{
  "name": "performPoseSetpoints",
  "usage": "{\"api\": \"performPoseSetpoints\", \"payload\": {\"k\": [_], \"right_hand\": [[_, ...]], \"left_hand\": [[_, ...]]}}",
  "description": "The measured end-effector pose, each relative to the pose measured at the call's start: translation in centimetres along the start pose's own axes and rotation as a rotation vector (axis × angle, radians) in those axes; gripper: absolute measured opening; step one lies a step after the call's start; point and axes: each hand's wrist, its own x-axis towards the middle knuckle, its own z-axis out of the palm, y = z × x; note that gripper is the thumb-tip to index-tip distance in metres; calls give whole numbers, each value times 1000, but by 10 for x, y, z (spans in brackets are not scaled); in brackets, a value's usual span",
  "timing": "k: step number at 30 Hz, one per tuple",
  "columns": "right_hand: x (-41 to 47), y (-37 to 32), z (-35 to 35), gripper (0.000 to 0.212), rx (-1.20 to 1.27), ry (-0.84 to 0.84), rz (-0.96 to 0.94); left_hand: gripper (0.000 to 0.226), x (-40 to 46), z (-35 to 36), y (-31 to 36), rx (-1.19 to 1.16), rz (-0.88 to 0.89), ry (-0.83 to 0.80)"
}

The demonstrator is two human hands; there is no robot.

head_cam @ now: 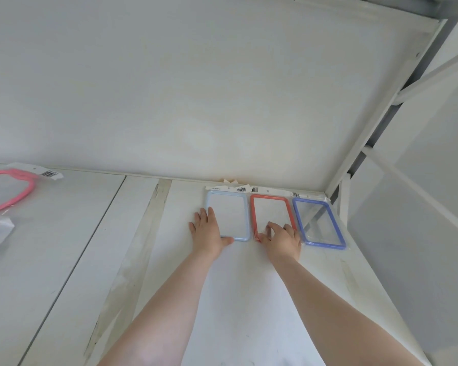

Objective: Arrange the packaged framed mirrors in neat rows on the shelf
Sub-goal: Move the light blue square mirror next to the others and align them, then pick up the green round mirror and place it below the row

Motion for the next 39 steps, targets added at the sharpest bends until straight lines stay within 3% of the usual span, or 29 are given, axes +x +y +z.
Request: {"api": "performPoseSetpoints", "payload": {"k": [6, 14, 18, 24, 31, 39], "right_hand": [[-12, -8, -12, 53, 37, 16, -29], [-86, -42, -52, 36, 28, -223, -230], [-132, -57, -50, 39, -20, -316, -330], [-185, -71, -46, 38, -66, -293, -367], [-263, -111, -15, 37, -44, -259, -348], [-389, -199, 54, 35, -34, -349, -370]], "left_hand": [[98, -10, -18, 2, -4, 20, -26], [49, -86, -95, 11, 34, 96, -62], [46, -127, -116, -7, 106, 70, -97], [45, -180, -130, -45, 98, 41, -111], [46, -239, -168, -122, 107, 35, -103], [46, -324, -246, -268, 92, -50, -56]]}}
